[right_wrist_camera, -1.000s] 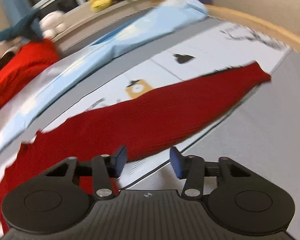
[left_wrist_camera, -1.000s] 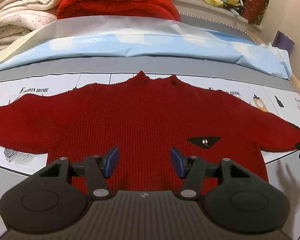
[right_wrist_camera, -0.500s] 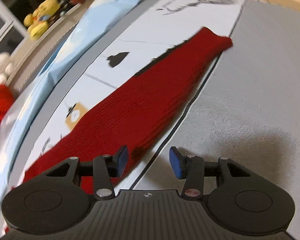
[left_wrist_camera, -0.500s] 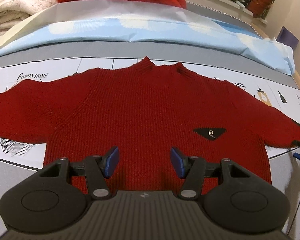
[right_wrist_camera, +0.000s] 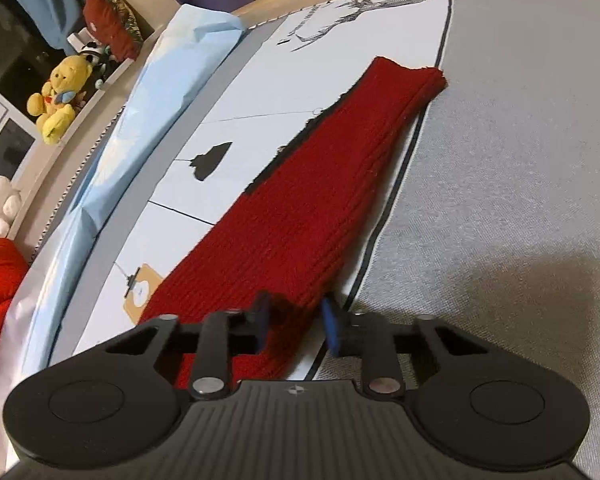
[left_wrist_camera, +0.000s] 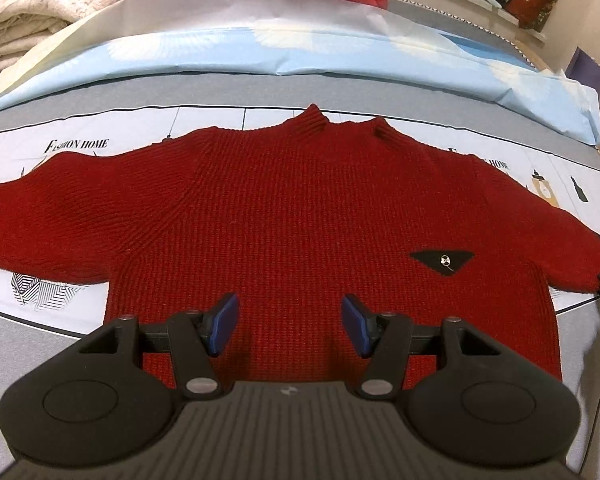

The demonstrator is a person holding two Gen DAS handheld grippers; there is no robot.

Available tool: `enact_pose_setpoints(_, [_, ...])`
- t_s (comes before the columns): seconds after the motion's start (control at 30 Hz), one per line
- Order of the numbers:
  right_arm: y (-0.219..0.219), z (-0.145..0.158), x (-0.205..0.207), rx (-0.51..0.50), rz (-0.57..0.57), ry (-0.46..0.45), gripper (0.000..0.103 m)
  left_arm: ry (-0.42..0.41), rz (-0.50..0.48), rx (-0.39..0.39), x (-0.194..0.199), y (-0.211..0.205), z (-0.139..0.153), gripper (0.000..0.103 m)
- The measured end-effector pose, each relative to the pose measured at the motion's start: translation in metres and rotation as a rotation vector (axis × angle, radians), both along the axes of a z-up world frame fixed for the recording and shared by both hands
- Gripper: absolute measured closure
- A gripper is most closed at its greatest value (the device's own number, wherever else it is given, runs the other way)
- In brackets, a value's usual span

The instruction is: Fold small clothes

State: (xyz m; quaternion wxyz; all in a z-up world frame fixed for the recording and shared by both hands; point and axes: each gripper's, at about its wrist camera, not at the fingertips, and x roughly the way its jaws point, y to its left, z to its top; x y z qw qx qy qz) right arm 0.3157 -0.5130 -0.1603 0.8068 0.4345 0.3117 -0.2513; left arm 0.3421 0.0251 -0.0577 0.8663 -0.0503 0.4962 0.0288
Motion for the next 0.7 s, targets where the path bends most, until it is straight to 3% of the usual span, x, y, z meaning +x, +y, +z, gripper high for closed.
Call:
enact_pose_setpoints(0.23, [0.0,0.001,0.003,-0.014,-0.019,-0.002,0.091,0.001,0.0,0.006,-0.001,0.006,-0.001,0.041])
enact_pose_setpoints(0.4, [0.02,0.023,0.013,-0.149,0.004,-0.01,0.092,0.001,0.012,0.007,-0.002,0.015,-0.001,0.041])
enact_pose_setpoints(0.5, [0.052,0.056,0.022,-0.311,0.049,-0.04,0.092,-0.005,0.023,0.002,-0.002,0.022,0.002,0.041])
enact_pose_setpoints(0.57, [0.09,0.084,0.029,-0.46,0.138,-0.096,0.093,-0.008,0.035,-0.003,-0.001,0.026,0.004,0.041])
enact_pose_setpoints(0.7, [0.216,0.137,0.022,-0.798,0.489,-0.323,0.093,-0.012,0.055,-0.015,-0.001,0.037,0.008,0.041])
